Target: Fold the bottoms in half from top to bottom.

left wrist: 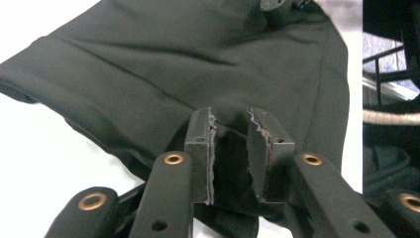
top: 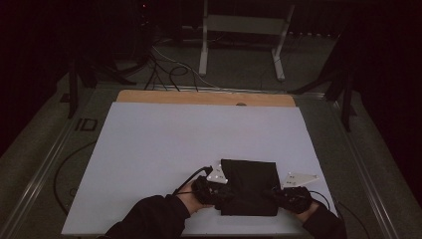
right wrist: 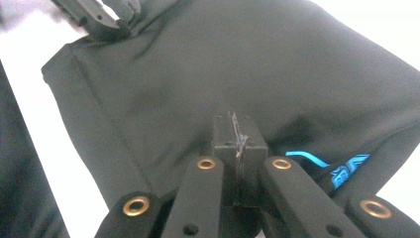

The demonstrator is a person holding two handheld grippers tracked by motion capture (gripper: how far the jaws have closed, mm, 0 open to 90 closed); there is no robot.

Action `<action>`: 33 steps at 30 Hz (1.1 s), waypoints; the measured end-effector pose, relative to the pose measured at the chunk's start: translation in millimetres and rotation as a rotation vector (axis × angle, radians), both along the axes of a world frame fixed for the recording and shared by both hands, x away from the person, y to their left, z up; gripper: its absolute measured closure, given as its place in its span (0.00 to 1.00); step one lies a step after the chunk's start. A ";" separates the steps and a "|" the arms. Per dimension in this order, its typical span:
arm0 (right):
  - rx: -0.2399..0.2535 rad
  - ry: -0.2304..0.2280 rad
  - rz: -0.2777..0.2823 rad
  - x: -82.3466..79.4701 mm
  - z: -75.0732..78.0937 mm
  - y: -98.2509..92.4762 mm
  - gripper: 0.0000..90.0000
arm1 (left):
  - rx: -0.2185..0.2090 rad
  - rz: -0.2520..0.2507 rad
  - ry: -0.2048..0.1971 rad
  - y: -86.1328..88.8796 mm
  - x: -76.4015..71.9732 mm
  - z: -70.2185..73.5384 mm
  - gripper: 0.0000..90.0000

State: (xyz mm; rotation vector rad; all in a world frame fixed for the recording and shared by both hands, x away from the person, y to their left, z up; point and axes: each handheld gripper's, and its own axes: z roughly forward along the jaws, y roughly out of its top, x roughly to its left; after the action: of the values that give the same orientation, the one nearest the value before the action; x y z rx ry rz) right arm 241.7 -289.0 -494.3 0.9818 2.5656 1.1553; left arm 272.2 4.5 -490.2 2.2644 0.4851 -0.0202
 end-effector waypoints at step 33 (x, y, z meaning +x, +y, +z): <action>0.109 -0.041 -0.090 21.9 20.0 4.7 0.18 | -0.047 0.066 -0.014 4.2 15.6 16.4 0.02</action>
State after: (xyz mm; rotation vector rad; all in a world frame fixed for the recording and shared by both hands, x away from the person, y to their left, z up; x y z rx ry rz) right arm 263.6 -284.3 -474.3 1.0726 2.4224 1.2889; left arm 287.8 8.7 -473.9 2.2005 0.5457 0.0180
